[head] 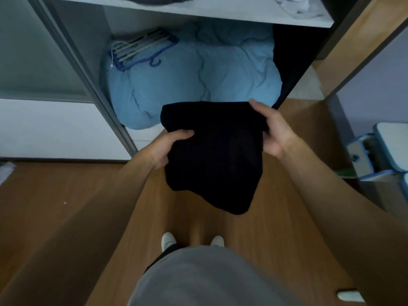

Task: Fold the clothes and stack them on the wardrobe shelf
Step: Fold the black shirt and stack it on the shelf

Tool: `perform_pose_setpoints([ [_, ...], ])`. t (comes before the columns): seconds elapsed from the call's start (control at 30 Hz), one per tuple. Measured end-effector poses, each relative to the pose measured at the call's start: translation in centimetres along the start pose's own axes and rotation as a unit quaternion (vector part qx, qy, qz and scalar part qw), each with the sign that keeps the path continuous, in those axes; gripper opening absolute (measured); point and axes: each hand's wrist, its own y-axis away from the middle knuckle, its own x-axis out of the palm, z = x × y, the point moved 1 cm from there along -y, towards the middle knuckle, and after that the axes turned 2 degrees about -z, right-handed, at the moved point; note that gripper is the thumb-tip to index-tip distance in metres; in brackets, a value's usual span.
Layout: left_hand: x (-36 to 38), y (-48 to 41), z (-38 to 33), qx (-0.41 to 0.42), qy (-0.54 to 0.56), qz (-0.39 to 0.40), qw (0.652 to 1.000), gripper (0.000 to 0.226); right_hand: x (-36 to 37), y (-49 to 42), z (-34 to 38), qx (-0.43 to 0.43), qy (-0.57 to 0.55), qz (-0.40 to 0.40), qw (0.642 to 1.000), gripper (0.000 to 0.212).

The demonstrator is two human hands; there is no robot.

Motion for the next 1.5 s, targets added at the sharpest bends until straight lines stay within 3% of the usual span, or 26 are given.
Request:
perform_pose_setpoints([
  [0.1,0.3,0.4,-0.5,-0.010,0.030,-0.041,0.999,0.035,-1.2,0.7,-3.0,0.008,-0.169,0.006,0.986,0.071],
  [0.17,0.2,1.0,-0.8,-0.014,0.051,-0.069,0.996,0.040,-1.0,1.0,-5.9,0.049,-0.142,0.026,0.988,0.080],
  [0.27,-0.9,1.8,-1.2,-0.037,0.074,-0.104,0.991,0.040,0.8,0.8,-8.1,0.041,0.019,0.023,0.999,0.055],
  [0.33,-2.0,2.3,-1.5,-0.057,0.084,-0.115,0.988,0.032,1.8,0.4,-7.4,-0.015,0.039,-0.028,0.999,0.040],
  [0.47,-3.4,2.6,-2.1,-0.080,0.065,-0.138,0.985,0.045,3.4,0.1,-5.5,-0.031,-0.063,0.017,0.997,0.046],
  [0.6,-3.9,2.3,-1.3,-0.093,0.078,-0.160,0.980,0.050,3.8,-0.1,-8.1,0.032,0.098,0.009,0.995,0.037],
  [0.7,-5.1,3.3,-0.9,-0.095,0.085,-0.111,0.986,0.064,4.2,-0.4,-9.3,-0.007,0.037,-0.025,0.999,0.028],
  [0.8,-6.0,4.2,-0.5,-0.119,0.013,-0.058,0.991,0.065,4.4,-0.7,-9.1,-0.019,-0.007,-0.031,0.999,0.029],
  [0.9,-5.9,3.5,-0.4,-0.060,-0.021,-0.135,0.989,0.048,3.9,-1.0,-8.5,-0.003,0.057,-0.058,0.997,0.031],
  [1.03,-5.5,2.5,-1.1,-0.005,0.021,-0.189,0.982,0.050,3.6,-1.3,-7.2,-0.012,0.098,-0.088,0.991,0.027],
  [1.13,-5.5,2.0,-1.8,0.041,0.016,-0.163,0.986,0.063,4.0,-1.6,-6.4,-0.038,0.119,-0.088,0.988,0.021],
  [1.23,-6.6,1.6,-2.7,0.059,0.082,-0.097,0.990,0.071,4.7,-1.8,-5.4,-0.047,0.143,-0.059,0.987,0.028],
  [1.37,-8.0,1.5,-3.9,-0.030,0.090,-0.014,0.995,0.054,5.2,-2.3,-3.7,-0.059,0.131,-0.063,0.988,0.034],
  [1.5,-8.0,0.7,-3.7,-0.086,-0.012,-0.058,0.995,0.061,6.1,-3.1,-3.2,-0.059,0.167,-0.061,0.982,0.030],
])
